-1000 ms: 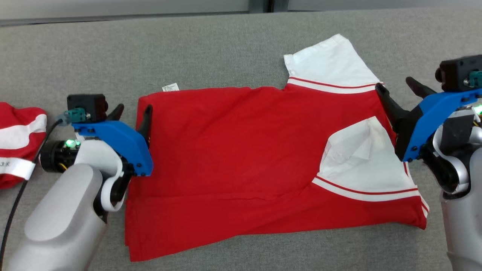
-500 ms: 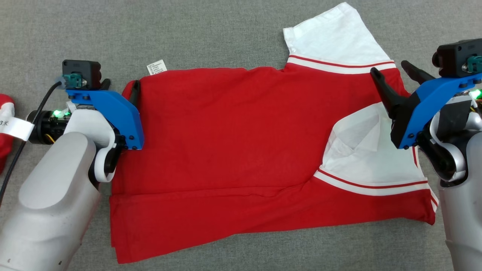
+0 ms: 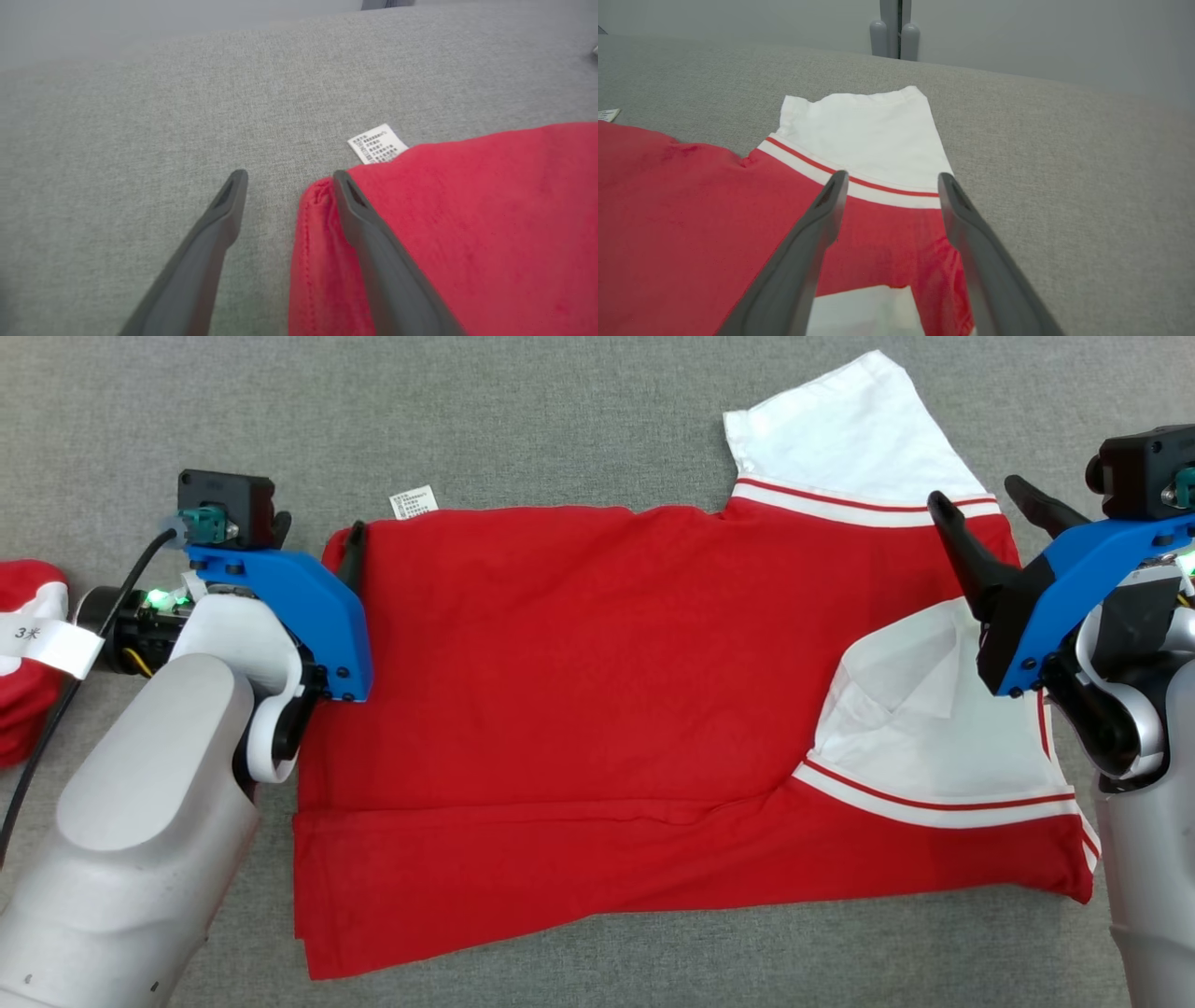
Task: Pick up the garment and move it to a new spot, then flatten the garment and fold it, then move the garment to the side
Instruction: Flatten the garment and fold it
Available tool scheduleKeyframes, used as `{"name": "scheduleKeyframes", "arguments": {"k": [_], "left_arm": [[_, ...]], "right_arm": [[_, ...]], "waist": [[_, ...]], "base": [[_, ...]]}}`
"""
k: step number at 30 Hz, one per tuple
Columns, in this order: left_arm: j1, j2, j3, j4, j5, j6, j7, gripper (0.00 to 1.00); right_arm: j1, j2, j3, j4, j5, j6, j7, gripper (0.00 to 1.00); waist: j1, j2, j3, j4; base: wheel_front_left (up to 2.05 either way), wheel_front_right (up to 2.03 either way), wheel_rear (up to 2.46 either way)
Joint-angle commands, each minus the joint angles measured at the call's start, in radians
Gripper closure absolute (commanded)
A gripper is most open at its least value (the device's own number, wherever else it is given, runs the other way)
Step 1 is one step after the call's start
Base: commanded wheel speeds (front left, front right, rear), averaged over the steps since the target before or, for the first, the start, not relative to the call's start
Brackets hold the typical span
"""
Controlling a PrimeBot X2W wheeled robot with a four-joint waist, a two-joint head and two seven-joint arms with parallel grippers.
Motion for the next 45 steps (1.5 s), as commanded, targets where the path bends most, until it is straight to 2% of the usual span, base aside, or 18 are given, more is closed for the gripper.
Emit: {"name": "scheduleKeyframes", "arguments": {"k": [1, 6, 13, 14, 16, 17, 23, 29, 36, 44, 45], "left_arm": [[-0.006, 0.001, -0.003, -0.016, 0.004, 0.009, -0.001, 0.0], [0.004, -0.005, -0.008, -0.056, -0.01, 0.016, 0.032, 0.0], [0.016, 0.013, -0.026, -0.018, -0.013, 0.053, 0.116, 0.0], [0.016, 0.017, -0.024, -0.011, -0.011, 0.059, 0.116, 0.06], [0.02, 0.018, -0.017, -0.004, -0.015, 0.068, 0.112, 0.59], [0.021, 0.018, -0.016, -0.002, -0.016, 0.072, 0.111, 1.0], [0.03, 0.006, -0.007, -0.031, -0.029, 0.072, 0.088, 1.0], [0.022, -0.029, -0.015, -0.086, -0.032, 0.05, 0.038, 1.0], [-0.004, -0.086, -0.045, -0.134, -0.015, 0.025, -0.018, 1.0], [-0.016, -0.118, -0.045, -0.159, -0.019, 0.001, -0.09, 1.0], [-0.015, -0.12, -0.043, -0.158, -0.022, -0.002, -0.099, 1.0]], "right_arm": [[0.001, -0.002, -0.003, -0.002, 0.003, 0.0, -0.006, 0.0], [0.008, 0.006, -0.003, -0.016, -0.002, 0.0, -0.001, 0.0], [-0.016, 0.003, 0.008, -0.018, 0.008, 0.0, 0.007, 0.0], [-0.025, 0.001, 0.009, -0.017, 0.008, 0.0, 0.009, 0.0], [-0.044, 0.0, 0.008, -0.012, 0.01, 0.0, 0.012, 0.0], [-0.052, -0.002, 0.007, -0.009, 0.011, 0.0, 0.015, 0.0], [-0.147, 0.001, -0.012, 0.055, 0.022, 0.0, 0.062, 0.0], [-0.306, 0.002, -0.067, 0.238, -0.01, 0.0, 0.112, 0.0], [-0.437, -0.036, -0.151, 0.453, -0.131, 0.0, 0.1, 0.0], [-0.487, -0.049, -0.194, 0.559, -0.201, 0.0, 0.032, 0.0], [-0.486, -0.047, -0.19, 0.571, -0.201, 0.0, 0.027, 0.16]], "waist": [[-0.0001, 0.0, -0.002, 0.002], [-0.0001, 0.0, -0.001, 0.002], [-0.0001, 0.0, 0.019, -0.017], [-0.0001, 0.0, 0.022, -0.02], [-0.0001, 0.0, 0.028, -0.022], [-0.0001, 0.0, 0.031, -0.021], [-0.0001, 0.0, 0.051, 0.001], [-0.0001, 0.0, 0.08, 0.059], [-0.0001, 0.0, 0.121, 0.151], [-0.0001, 0.0, 0.147, 0.19], [-0.0001, 0.0, 0.147, 0.191]], "base": [[0.0, 0.0, 0.0], [0.0, 0.0, 0.0], [0.0, 0.0, 0.0], [0.0, 0.0, 0.0], [0.0, 0.0, 0.0], [0.0, 0.0, 0.0], [0.0, 0.0, 0.0], [0.0, 0.0, 0.0], [0.0, 0.0, 0.0], [0.0, 0.0, 0.0], [0.0, 0.0, 0.0]]}}
